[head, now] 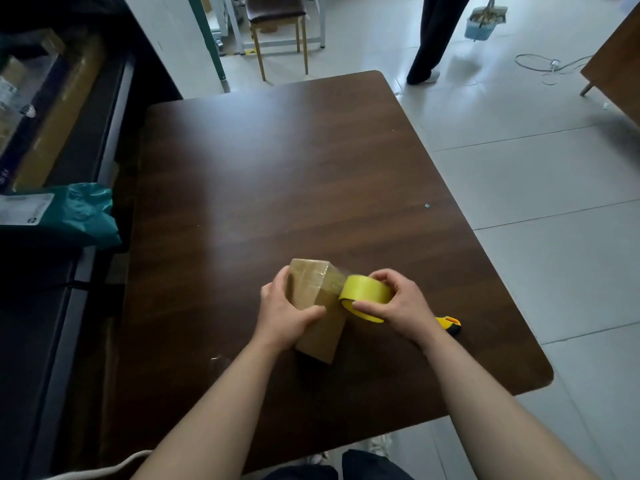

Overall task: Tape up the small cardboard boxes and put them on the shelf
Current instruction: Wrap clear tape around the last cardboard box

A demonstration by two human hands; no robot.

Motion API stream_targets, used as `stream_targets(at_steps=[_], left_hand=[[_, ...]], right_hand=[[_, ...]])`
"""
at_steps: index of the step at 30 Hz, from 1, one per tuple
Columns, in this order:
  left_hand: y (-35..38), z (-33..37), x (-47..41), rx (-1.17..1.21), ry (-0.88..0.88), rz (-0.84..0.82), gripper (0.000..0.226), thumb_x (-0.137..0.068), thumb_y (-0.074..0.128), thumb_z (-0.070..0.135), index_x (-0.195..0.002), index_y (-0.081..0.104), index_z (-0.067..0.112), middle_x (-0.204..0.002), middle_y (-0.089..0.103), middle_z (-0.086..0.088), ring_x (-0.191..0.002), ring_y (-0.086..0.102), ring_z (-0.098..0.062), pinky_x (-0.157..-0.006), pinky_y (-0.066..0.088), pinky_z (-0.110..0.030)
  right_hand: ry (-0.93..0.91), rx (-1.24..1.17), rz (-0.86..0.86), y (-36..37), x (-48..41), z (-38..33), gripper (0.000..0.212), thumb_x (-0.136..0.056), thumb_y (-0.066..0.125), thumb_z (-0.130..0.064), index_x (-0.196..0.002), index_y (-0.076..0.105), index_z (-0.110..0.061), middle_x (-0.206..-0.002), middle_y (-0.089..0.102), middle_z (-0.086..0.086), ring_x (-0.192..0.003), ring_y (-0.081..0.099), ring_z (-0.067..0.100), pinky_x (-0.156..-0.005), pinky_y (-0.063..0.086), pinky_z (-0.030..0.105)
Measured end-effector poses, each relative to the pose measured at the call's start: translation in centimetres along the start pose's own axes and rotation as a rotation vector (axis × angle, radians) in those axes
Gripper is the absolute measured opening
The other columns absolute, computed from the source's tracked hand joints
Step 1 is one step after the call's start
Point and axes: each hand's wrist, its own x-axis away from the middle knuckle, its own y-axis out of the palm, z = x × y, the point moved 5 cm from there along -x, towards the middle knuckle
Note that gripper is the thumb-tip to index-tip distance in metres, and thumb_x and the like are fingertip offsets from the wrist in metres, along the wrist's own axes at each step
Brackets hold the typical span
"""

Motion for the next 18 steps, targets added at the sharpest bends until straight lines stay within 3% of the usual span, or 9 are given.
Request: stream_targets(at_steps=[3, 6, 13, 18], left_hand=[[-0.6, 0.1, -0.8, 0.312, -0.066, -0.084, 0.091, -0.062, 0.089, 0.019, -0.139, 0.043, 0.029, -0.127, 0.055, -0.002, -0.114, 0.056, -0.019, -0.098, 0.049, -0.041], [-0.8, -0.5, -1.3, 0.579, -0.176, -0.144, 0.073, -0.066, 0.085, 0.007, -0.128, 0.051, 0.025, -0.118, 0.064, -0.007, -0.102, 0.065, -0.024, -0.08, 0.057, -0.04], [0.6, -3.5, -1.5, 0.669, -0.283, -0.249, 0.078, -0.052, 0.087, 0.013, -0.125, 0.059, 0.019, -0.115, 0.067, -0.012, -0.1, 0.068, -0.028, -0.078, 0.056, -0.04], [0.7, -5.0, -2.3, 0.703, -0.292, -0.265, 0.085, -0.036, 0.09, 0.025, -0.117, 0.063, 0.021, -0.113, 0.07, -0.012, -0.099, 0.069, -0.026, -0.075, 0.055, -0.035]], right_hand=[[-0.06, -0.072, 0.017, -2.5, 0.3, -2.9, 0.046, -0.062, 0.091, -0.024, -0.1, 0.066, -0.024, -0.093, 0.06, -0.012, -0.086, 0.056, 0.002, -0.065, 0.045, 0.009], [-0.047, -0.061, 0.033, -4.1, 0.7, -3.3, 0.044, -0.061, 0.09, -0.028, -0.101, 0.069, -0.031, -0.101, 0.065, -0.011, -0.093, 0.059, 0.005, -0.065, 0.049, 0.011], [0.03, -0.034, 0.005, -2.7, 1.5, -0.1, 0.048, -0.062, 0.09, -0.026, -0.106, 0.07, -0.026, -0.108, 0.066, -0.005, -0.101, 0.06, 0.013, -0.084, 0.053, 0.028], [0.048, -0.003, -0.008, -0.9, 1.0, 1.1, 0.049, -0.063, 0.09, -0.028, -0.107, 0.068, -0.03, -0.106, 0.065, -0.006, -0.1, 0.059, 0.013, -0.077, 0.047, 0.019]])
